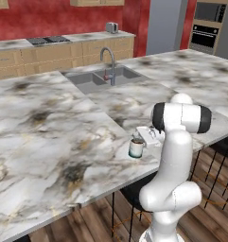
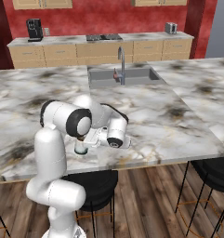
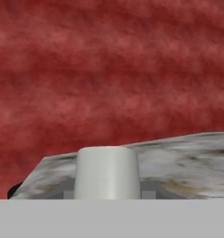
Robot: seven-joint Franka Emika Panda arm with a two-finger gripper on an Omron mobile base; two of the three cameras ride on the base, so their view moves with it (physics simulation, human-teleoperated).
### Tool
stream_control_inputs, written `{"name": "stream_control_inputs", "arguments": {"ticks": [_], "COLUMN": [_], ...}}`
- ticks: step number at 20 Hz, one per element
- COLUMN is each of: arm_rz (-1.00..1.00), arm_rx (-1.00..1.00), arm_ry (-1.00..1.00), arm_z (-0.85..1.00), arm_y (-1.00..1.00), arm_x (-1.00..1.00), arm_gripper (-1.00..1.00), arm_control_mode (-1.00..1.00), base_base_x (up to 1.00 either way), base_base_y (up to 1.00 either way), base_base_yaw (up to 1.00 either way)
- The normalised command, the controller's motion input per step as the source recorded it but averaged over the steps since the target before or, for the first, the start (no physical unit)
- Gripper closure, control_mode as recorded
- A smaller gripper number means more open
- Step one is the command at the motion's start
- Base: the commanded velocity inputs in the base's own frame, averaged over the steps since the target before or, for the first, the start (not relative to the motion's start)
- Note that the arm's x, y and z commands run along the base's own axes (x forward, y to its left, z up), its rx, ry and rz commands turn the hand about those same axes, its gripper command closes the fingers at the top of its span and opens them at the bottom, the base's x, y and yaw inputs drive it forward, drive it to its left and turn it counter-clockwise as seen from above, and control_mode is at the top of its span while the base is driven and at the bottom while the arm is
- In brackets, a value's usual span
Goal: Pick up the marshmallow and place it in the cup of hot chocolate on the dining counter.
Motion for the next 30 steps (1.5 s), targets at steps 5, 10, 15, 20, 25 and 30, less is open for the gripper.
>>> {"name": "stream_control_inputs", "arguments": {"ticks": [5,10,15,20,25,30], "arm_rz": [0.0,0.0,-0.01,-0.01,0.0,-0.03], "arm_rx": [-0.07,-0.02,0.0,0.0,0.01,0.02], "arm_ry": [-0.18,-0.12,-0.01,0.0,0.0,-0.13], "arm_z": [-0.02,0.0,0.0,0.0,0.23,0.77], "arm_y": [0.39,0.12,0.0,0.0,-0.21,-0.18], "arm_x": [-0.79,-0.22,0.24,0.27,0.04,-0.61], "arm_gripper": [-1.0,-1.0,-1.0,-1.0,-1.0,-1.0], "arm_control_mode": [-1.0,-1.0,-1.0,-1.0,-1.0,-1.0], "base_base_x": [0.0,0.0,0.0,0.0,0.0,0.0], "base_base_y": [0.0,0.0,0.0,0.0,0.0,0.0], "base_base_yaw": [0.0,0.0,0.0,0.0,0.0,0.0]}}
